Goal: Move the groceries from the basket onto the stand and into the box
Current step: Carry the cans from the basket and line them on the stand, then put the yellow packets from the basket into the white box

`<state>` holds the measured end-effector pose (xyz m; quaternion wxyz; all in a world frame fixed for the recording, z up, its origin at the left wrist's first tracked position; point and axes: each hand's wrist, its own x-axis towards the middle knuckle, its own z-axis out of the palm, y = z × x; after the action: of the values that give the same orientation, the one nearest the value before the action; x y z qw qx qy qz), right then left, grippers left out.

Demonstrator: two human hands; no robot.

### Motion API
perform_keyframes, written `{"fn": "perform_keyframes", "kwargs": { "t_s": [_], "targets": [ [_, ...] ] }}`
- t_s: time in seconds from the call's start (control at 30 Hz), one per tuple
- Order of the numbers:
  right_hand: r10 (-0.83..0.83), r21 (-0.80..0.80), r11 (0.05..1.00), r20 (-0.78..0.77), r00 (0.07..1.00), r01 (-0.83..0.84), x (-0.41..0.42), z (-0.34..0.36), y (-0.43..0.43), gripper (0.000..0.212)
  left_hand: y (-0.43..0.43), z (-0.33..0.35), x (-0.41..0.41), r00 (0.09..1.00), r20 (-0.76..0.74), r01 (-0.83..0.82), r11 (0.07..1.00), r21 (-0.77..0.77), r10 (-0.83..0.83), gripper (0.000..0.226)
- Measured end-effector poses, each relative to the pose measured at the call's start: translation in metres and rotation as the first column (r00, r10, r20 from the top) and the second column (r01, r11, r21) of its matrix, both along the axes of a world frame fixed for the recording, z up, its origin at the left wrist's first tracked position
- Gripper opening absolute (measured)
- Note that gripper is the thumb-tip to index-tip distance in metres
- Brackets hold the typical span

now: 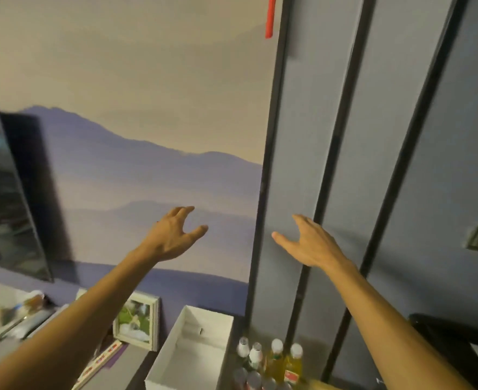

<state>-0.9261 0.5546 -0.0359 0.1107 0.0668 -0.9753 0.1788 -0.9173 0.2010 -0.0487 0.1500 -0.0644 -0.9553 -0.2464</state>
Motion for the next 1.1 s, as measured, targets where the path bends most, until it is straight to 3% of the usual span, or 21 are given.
{"fn": "perform_keyframes", "kwargs": {
  "t_s": [0.23,0.47,0.6,0.77,1.1],
  "targets": [
    [0.294,0.015,0.956,-0.024,0.955,-0.294,-0.022,0.004,-0.135,0.098,-0.121,-0.011,0.084,0.947,-0.008,-0.321,0.947,-0.002,0.320,0.091],
    [0.573,0.032,0.819,0.019,0.820,-0.573,0.004,-0.011,-0.319,0.094,-0.251,-0.019,0.190,0.791,0.037,-0.612,0.791,0.013,0.611,0.081],
    [0.677,0.038,0.734,0.039,0.735,-0.678,0.028,-0.023,-0.419,0.094,-0.315,-0.025,0.238,0.724,0.042,-0.689,0.723,0.035,0.688,0.070],
    [0.759,0.028,0.648,0.063,0.648,-0.761,0.049,-0.043,-0.527,0.094,-0.397,-0.046,0.276,0.634,0.114,-0.773,0.632,0.054,0.765,0.080],
    [0.814,0.002,0.537,0.262,0.519,-0.843,0.062,-0.120,-0.691,0.079,-0.493,-0.131,0.285,0.550,0.232,-0.835,0.535,0.129,0.803,0.073]
  ]
}}
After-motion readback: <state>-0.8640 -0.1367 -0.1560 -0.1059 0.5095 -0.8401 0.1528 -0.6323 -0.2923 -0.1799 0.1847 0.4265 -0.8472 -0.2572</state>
